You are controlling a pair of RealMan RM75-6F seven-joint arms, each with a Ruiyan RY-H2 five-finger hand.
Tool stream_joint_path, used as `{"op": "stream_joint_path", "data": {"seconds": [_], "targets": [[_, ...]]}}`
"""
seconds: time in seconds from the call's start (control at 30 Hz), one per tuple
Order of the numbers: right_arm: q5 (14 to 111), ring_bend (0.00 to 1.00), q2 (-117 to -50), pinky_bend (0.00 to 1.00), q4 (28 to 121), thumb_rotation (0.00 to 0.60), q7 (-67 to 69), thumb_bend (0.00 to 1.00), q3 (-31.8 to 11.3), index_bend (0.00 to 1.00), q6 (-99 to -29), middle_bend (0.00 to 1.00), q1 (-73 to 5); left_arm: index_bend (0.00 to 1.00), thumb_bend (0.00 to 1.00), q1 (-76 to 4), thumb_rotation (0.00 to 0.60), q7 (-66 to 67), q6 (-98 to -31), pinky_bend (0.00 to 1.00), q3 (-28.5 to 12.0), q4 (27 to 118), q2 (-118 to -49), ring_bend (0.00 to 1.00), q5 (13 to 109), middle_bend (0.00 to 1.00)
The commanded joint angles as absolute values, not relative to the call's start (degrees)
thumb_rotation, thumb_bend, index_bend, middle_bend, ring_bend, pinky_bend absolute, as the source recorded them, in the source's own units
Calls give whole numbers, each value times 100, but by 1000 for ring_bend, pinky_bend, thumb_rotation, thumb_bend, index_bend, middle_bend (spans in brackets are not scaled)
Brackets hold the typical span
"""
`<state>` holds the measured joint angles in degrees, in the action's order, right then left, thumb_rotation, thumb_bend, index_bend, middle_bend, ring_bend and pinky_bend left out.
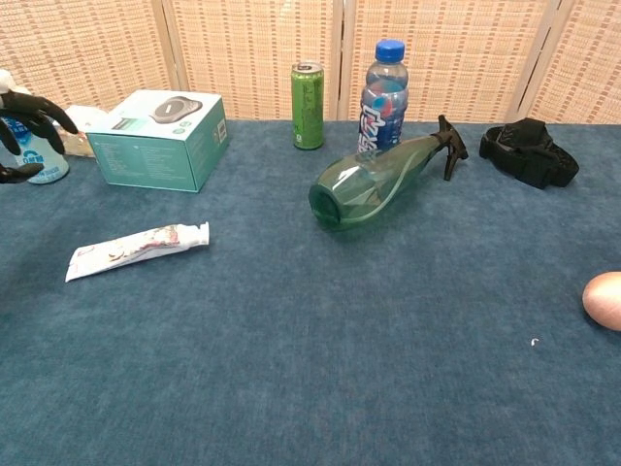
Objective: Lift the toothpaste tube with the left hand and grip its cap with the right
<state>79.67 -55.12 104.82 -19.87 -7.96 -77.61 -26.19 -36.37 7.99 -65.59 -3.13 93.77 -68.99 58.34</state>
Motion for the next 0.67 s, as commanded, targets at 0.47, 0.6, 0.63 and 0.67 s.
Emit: {"op": "stream_joint_path", "data": {"seconds": [0.47,0.6,0.63,0.67], "targets": [[7602,146,-5645,198,10374,600,-1896,133,-317,209,-8637,311,-1317,241,304,-1769,600,1349,-8941,268,-165,10083,-6635,179,6280,300],[7586,146,-5626,199,10432,600,-1893,139,-295,209,-8689,311,-1175,246,304,-1509,600,1443,-9164,268,-103,10214,-6609,180,6419,302],[7594,146,-5621,199,10454,600,-1882,139,-286,209,-8679,311,-1154,253,304,-1468,600,1448,-9182,268,-99,10253,-6602,180,6444,302],[7598,145,-5615,198,10482,600,-1874,140,-278,209,-8656,311,-1134,259,304,-1422,600,1443,-9198,269,-102,10285,-6598,181,6484,303]]}}
